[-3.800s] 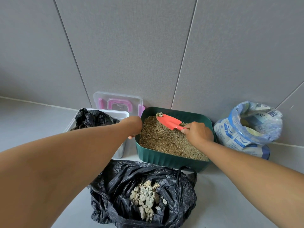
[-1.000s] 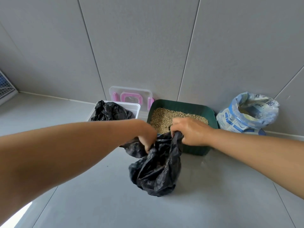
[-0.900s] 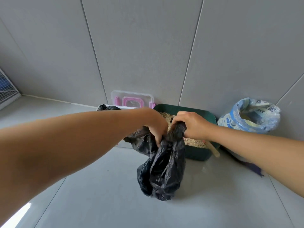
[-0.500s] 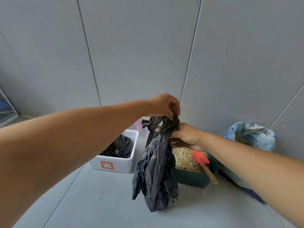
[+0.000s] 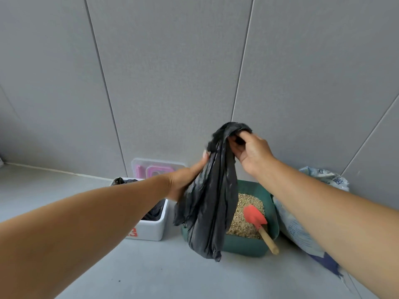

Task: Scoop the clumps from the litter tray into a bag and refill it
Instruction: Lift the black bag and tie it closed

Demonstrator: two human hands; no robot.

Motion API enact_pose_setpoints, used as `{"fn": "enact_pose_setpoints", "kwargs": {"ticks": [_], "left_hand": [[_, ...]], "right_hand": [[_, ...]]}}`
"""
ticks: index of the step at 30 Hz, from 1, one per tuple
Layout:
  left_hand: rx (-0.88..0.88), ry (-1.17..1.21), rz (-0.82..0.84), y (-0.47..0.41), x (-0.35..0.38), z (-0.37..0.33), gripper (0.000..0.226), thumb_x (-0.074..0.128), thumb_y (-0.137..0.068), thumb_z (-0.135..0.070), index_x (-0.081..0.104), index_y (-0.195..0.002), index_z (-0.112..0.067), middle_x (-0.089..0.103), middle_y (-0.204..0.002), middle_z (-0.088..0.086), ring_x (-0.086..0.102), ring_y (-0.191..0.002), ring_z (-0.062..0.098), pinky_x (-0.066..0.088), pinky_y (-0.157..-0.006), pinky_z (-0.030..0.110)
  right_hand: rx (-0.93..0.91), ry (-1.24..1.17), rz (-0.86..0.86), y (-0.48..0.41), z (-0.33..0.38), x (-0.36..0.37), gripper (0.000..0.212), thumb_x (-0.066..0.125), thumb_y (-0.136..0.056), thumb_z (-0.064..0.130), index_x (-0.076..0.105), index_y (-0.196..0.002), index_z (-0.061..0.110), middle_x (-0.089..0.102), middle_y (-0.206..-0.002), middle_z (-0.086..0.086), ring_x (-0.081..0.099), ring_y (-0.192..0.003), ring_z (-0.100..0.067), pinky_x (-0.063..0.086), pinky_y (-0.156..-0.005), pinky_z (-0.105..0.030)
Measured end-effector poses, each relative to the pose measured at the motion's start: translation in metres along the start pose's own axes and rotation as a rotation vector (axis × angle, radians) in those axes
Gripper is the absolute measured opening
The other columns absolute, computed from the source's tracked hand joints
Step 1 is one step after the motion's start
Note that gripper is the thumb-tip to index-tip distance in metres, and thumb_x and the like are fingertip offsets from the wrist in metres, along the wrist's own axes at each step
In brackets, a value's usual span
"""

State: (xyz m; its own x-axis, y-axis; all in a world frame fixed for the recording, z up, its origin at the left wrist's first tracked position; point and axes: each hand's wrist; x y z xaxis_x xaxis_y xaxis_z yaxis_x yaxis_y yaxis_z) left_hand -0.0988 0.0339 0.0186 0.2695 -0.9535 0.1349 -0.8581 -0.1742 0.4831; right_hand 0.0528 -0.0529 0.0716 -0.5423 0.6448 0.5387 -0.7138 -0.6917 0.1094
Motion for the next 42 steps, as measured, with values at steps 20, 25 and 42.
{"fn": "enact_pose_setpoints", "kwargs": {"ticks": [20,25,42], "left_hand": [[0.159,0.350,0.030,-0.023,0.003,-0.022,0.028,0.039,-0.100,-0.030,0.046,-0.080,-0.011,0.041,-0.050,-0.003,0.039,-0.038,0.008,0.035,-0.041,0.015],[0.114,0.036,0.374,-0.021,0.002,-0.028,0.037,0.050,-0.090,-0.048,0.046,-0.079,-0.014,0.031,-0.048,-0.010,0.026,-0.036,0.001,0.017,-0.039,0.015],[0.263,-0.367,-0.173,-0.008,-0.025,-0.016,0.012,0.070,-0.085,-0.018,0.060,-0.085,-0.012,0.051,-0.057,0.001,0.046,-0.047,0.010,0.041,-0.050,0.020]], "right_hand": [[-0.701,1.338,0.200,-0.006,-0.028,-0.071,0.088,0.074,-0.080,0.006,0.024,-0.151,0.019,0.024,-0.155,-0.008,0.038,-0.139,-0.022,0.039,-0.109,-0.033],[-0.850,1.523,0.540,-0.005,-0.034,-0.062,0.081,0.080,-0.073,0.034,0.040,-0.143,0.043,0.004,-0.163,0.008,0.011,-0.150,-0.017,0.025,-0.114,-0.038],[0.060,1.395,0.321,-0.004,-0.021,-0.057,0.025,0.083,-0.074,0.022,0.071,-0.096,0.021,0.070,-0.089,0.002,0.062,-0.088,-0.016,0.043,-0.068,-0.024]]}}
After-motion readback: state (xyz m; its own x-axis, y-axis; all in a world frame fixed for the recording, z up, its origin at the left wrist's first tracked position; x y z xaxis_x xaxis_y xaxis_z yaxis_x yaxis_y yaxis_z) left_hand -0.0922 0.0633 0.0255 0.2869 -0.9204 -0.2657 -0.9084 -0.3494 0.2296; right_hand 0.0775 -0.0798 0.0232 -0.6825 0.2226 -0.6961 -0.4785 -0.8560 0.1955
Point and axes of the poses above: each hand's wrist, its own y-axis away from the middle knuckle, its own x-axis out of the palm, z = x × y
